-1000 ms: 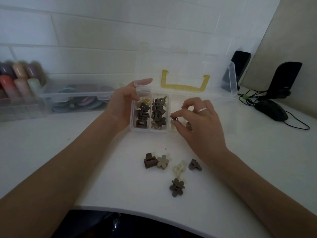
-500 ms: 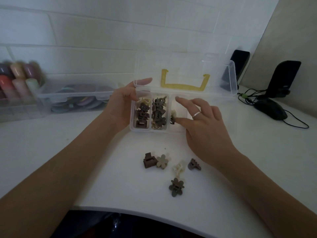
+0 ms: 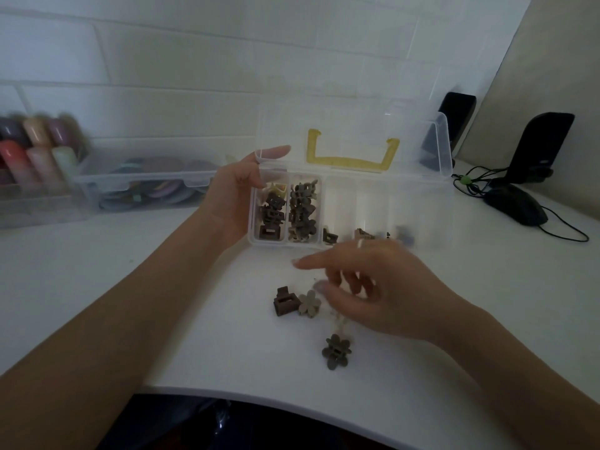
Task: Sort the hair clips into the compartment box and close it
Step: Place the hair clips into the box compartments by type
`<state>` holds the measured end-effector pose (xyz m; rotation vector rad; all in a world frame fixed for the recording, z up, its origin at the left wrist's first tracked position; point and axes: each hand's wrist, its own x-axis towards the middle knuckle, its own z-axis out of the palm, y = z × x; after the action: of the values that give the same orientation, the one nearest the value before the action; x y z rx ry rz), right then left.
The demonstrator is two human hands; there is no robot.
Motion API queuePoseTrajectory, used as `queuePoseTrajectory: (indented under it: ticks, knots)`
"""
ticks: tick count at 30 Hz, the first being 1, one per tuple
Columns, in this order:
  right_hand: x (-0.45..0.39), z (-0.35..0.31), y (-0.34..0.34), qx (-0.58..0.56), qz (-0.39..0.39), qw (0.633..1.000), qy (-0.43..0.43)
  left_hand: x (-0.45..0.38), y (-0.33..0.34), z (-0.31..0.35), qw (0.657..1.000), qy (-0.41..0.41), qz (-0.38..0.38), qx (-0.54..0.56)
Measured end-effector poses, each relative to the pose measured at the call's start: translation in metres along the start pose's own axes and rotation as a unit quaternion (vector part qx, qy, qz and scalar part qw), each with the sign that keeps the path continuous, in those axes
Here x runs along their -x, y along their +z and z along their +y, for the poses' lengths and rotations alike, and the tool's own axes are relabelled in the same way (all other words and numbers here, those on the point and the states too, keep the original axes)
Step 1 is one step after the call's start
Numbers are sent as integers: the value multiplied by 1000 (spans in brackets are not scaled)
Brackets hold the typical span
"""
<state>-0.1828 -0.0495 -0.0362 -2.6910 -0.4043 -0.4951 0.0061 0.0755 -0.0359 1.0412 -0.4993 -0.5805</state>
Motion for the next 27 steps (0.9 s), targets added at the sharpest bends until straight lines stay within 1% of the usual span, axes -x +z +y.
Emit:
queuePoseTrajectory:
  ticks: [2, 4, 5, 7, 10, 16, 21, 23, 27]
  knots:
    - [-3, 0, 10, 39, -71, 997, 10, 0, 1, 0, 1000, 2, -1, -2]
    - [-6, 0, 18, 51, -121, 991, 26, 0, 1, 0, 1000, 7, 1, -7]
    - [-8, 1, 20, 40, -129, 990, 34, 0, 1, 0, 1000, 7, 2, -9]
    - [-9, 1, 21, 7, -122, 992, 41, 0, 1, 0, 1000, 7, 1, -9]
    - [-9, 2, 21, -10, -83, 996, 20, -1, 0, -1, 1000, 6, -3, -13]
    - [-6, 5, 23, -33, 3, 999, 25, -1, 0, 0, 1000, 8, -7, -18]
    - [-9, 4, 20, -52, 131, 988, 59, -2, 0, 0, 1000, 0, -10, -14]
    - [-15, 6, 19, -27, 178, 981, 74, -2, 0, -1, 1000, 0, -9, -12]
    - [-30, 15, 26, 93, 210, 971, 63, -2, 2, -2, 1000, -5, -17, 3]
